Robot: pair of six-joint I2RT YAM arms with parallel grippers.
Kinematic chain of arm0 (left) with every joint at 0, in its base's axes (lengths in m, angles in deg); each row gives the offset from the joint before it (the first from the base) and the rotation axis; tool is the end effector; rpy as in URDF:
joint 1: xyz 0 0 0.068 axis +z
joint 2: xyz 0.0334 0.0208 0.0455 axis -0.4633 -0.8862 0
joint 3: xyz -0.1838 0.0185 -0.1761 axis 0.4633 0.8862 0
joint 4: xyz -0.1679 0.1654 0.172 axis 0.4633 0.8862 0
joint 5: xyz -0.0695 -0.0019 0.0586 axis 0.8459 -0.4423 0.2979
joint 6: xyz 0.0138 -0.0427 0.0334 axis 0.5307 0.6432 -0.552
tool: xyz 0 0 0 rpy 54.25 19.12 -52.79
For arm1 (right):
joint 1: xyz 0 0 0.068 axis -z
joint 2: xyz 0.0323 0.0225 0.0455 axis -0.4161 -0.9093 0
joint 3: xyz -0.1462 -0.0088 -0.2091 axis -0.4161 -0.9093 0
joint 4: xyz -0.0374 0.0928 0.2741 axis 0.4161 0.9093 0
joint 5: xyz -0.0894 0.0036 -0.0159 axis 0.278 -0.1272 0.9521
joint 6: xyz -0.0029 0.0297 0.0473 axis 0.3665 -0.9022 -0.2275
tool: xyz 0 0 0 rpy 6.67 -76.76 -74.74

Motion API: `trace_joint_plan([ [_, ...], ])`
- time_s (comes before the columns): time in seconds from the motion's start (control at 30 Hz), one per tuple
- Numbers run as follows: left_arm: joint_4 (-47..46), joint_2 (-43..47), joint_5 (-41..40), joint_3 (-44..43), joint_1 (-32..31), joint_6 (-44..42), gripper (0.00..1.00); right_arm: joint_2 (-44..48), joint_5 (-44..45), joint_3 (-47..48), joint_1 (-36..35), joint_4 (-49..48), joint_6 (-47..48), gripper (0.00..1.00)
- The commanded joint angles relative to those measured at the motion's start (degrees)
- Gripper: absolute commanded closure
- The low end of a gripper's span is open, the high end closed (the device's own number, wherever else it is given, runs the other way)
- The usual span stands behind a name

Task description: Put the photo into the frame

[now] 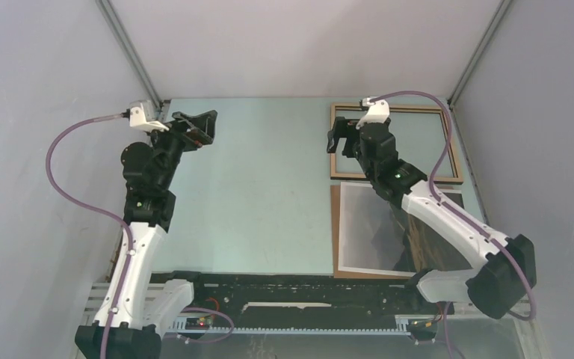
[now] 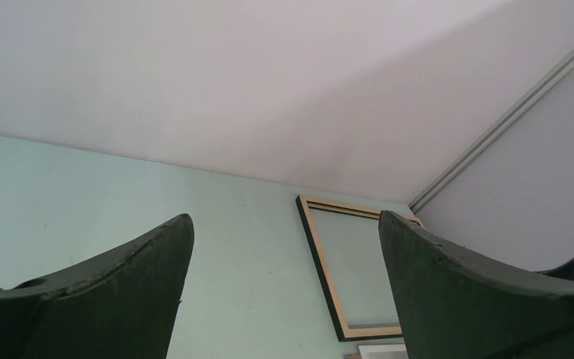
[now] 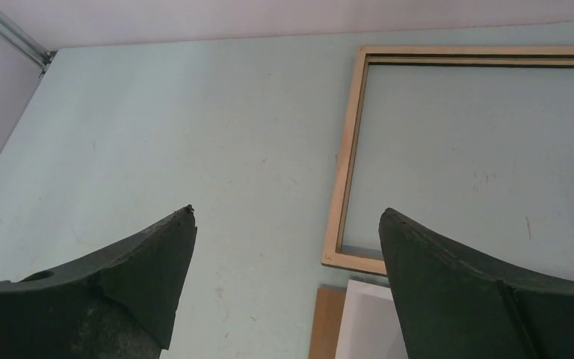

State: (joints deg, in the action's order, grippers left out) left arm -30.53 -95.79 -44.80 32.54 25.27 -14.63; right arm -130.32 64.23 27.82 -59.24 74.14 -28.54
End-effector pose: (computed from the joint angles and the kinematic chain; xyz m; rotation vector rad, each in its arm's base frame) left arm 0.2468 -0.0166 0.3905 -0.1925 1.4189 -0.5790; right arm 0.2829 0.1777 0.3316 -0.0377 1.8108 0.2604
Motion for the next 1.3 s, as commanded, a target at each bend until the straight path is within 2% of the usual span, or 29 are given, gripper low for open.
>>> trace_joint_plan([
  [0.0, -3.24, -0.27, 1.5, 0.76, -0.03, -1.73, 0.0, -3.04, -0.61, 2.87, 0.83, -6.27, -1.55, 0.0],
  [0.2, -3.44, -0.58, 3.6, 0.8, -0.13, -1.65, 0.0, -10.87, -1.33, 3.72, 1.7, -9.4, -0.47, 0.0],
  [0.47, -4.88, -0.08, 6.26, 1.45, -0.22, -0.78, 0.0, -23.28, -4.81, 9.66, 4.69, -8.36, -5.85, 0.0],
  [0.63, -5.22, -0.17, 7.2, 1.41, -0.46, 0.03, 0.0, -31.83, -4.2, 17.44, 7.3, -0.08, -8.86, 0.01],
  [0.73, -5.24, -0.01, 7.34, 1.43, -0.5, 0.17, 0.0, -36.69, -1.37, 23.21, 8.2, 7.52, -12.7, 0.07],
  [0.87, -5.24, 0.26, 7.18, 1.49, -0.58, 0.28, 0.0, -44.04, -2.5, 31.07, 8.78, 15.9, -15.78, 0.15],
  [0.97, -5.24, 0.27, 7.08, 1.52, -0.58, 0.51, 0.0, -49.24, -0.97, 37.78, 8.63, 22.71, -16.68, 0.17],
  [1.03, -5.15, 0.28, 6.95, 1.52, -0.63, 0.56, 0.0, -51.67, -0.47, 40.26, 8.55, 24.83, -17.0, 0.17],
  [1.27, -4.55, 0.05, 6.88, 1.4, -0.74, 0.58, 0.0, -56.4, -1.48, 44.5, 8.92, 27.41, -15.59, 0.28],
])
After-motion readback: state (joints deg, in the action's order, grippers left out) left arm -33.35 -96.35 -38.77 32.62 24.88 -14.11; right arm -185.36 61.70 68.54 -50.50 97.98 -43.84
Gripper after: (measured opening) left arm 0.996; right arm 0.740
